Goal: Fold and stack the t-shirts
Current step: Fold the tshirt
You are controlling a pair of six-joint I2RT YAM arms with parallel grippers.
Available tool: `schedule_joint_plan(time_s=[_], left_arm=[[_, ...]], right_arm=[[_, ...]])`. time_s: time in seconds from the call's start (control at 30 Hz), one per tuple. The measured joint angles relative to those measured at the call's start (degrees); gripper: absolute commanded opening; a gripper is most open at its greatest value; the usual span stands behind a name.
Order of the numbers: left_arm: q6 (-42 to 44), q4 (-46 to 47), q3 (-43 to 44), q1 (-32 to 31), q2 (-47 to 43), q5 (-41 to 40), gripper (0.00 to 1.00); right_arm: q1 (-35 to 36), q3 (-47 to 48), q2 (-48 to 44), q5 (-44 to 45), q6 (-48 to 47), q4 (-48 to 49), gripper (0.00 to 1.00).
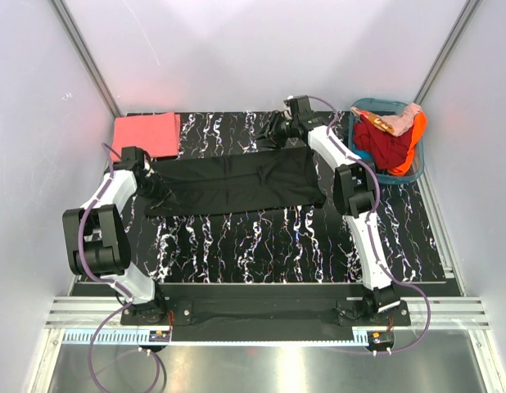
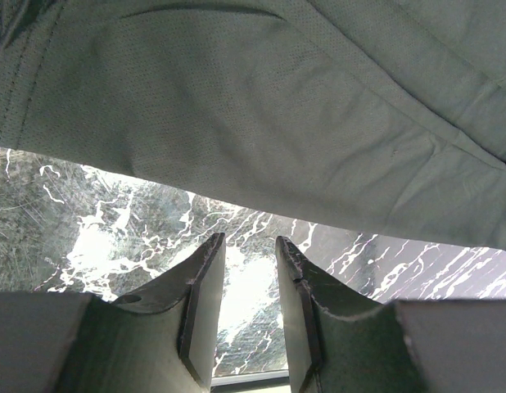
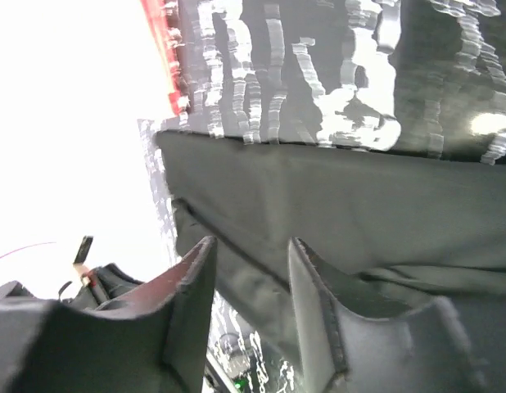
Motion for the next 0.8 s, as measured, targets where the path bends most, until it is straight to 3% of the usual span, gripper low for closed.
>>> schedule_joint_plan(time_s=[0.13,0.33,0.4,0.43,0.47,0.6,0.8], left_arm=[[0.37,-0.13,-0.04,-0.04,-0.57,-0.07,0.37],[4.0,-2.43,0.59,-2.62,-1.92,-4.0,0.46],[5.53,-4.0,1.86,-5.16,-1.92,-7.28,0.53],[6.51,-4.74,2.86,-6.88,-1.9,-8.81,0.61],[7.52,-5.42,4.09,-8.61,-1.84,-10.36,0.68],[11.04,-5.14,8.28,-13.86,-1.77,-13.03,0.77],[15.76,-3.54,13.73,-14.95,0.44,-14.08,0.75]], right_arm=[[0.15,2.03,-1.88,-0.48,-3.32,-4.44,0.51],[0.22,-11.02,-14.12,11.54,-11.63,-21.97,0.66],[0.28,-16.63,-19.04,16.41,-12.87,-26.47,0.77],[0.31,-19.34,-21.33,18.51,-13.18,-27.74,0.97],[0.37,-21.49,-23.43,20.33,-12.79,-29.22,1.0],[0.52,-25.24,-28.02,24.02,-10.82,-31.61,1.0],[1.99,-18.08,-24.41,26.51,-0.11,-35.56,1.0]])
